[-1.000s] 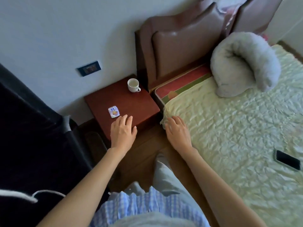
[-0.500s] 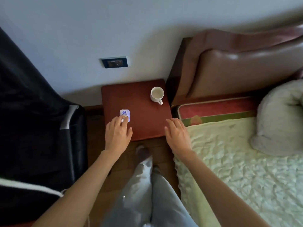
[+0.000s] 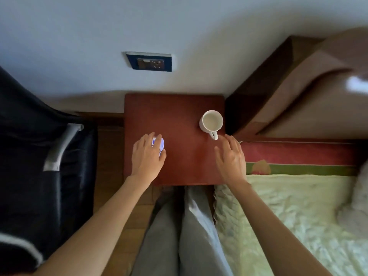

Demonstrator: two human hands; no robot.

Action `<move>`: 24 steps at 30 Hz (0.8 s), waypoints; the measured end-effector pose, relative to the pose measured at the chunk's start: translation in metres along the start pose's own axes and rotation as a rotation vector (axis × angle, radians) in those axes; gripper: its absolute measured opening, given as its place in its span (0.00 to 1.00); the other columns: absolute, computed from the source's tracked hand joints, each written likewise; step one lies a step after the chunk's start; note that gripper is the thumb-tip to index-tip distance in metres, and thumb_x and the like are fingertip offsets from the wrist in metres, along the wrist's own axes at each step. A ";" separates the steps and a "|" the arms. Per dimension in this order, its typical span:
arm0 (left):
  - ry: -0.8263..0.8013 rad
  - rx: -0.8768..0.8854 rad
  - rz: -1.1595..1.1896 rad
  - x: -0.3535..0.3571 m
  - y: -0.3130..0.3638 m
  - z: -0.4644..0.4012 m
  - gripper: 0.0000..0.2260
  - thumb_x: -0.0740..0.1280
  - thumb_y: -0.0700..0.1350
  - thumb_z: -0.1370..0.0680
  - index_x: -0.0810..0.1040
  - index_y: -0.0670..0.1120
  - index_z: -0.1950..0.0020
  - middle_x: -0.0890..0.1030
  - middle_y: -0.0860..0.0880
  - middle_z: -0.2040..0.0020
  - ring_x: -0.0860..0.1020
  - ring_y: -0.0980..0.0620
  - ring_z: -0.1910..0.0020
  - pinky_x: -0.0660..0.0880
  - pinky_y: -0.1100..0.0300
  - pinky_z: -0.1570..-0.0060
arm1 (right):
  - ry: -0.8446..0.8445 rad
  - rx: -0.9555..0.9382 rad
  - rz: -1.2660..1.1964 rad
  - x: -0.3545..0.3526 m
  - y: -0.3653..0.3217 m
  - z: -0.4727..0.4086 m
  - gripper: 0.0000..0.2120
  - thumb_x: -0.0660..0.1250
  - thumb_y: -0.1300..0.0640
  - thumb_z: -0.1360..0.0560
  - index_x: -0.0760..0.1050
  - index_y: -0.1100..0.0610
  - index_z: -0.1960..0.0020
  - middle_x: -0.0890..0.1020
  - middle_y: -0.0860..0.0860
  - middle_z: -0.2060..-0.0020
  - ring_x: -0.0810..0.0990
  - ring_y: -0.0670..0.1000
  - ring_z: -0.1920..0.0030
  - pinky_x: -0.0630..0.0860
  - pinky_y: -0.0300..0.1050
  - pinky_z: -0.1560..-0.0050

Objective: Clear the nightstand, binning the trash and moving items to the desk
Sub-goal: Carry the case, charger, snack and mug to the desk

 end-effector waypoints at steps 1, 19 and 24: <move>-0.011 -0.016 0.002 0.010 -0.003 -0.006 0.21 0.68 0.46 0.25 0.73 0.42 0.34 0.75 0.40 0.37 0.74 0.40 0.39 0.73 0.46 0.43 | -0.010 0.004 -0.009 0.009 0.006 -0.006 0.21 0.55 0.53 0.25 0.74 0.64 0.39 0.78 0.62 0.41 0.76 0.63 0.38 0.72 0.55 0.38; -0.074 -0.418 0.233 0.123 -0.044 -0.027 0.36 0.75 0.42 0.29 0.61 0.43 0.26 0.66 0.39 0.30 0.68 0.40 0.34 0.74 0.47 0.41 | -0.065 0.150 -0.101 0.081 0.058 -0.037 0.30 0.63 0.54 0.22 0.55 0.57 0.24 0.68 0.58 0.29 0.67 0.60 0.31 0.73 0.55 0.41; 0.019 -0.348 0.284 0.119 -0.036 -0.022 0.34 0.75 0.38 0.31 0.66 0.43 0.28 0.73 0.41 0.40 0.75 0.41 0.45 0.77 0.49 0.52 | -0.039 0.151 -0.141 0.086 0.057 -0.040 0.27 0.65 0.53 0.23 0.62 0.57 0.27 0.73 0.56 0.33 0.71 0.59 0.34 0.72 0.52 0.42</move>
Point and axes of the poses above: each hand's wrist, its own z-axis away from the middle knuckle, its own x-axis out of the palm, y = z × x, the point moved 7 cm from there along -z, towards the middle knuckle
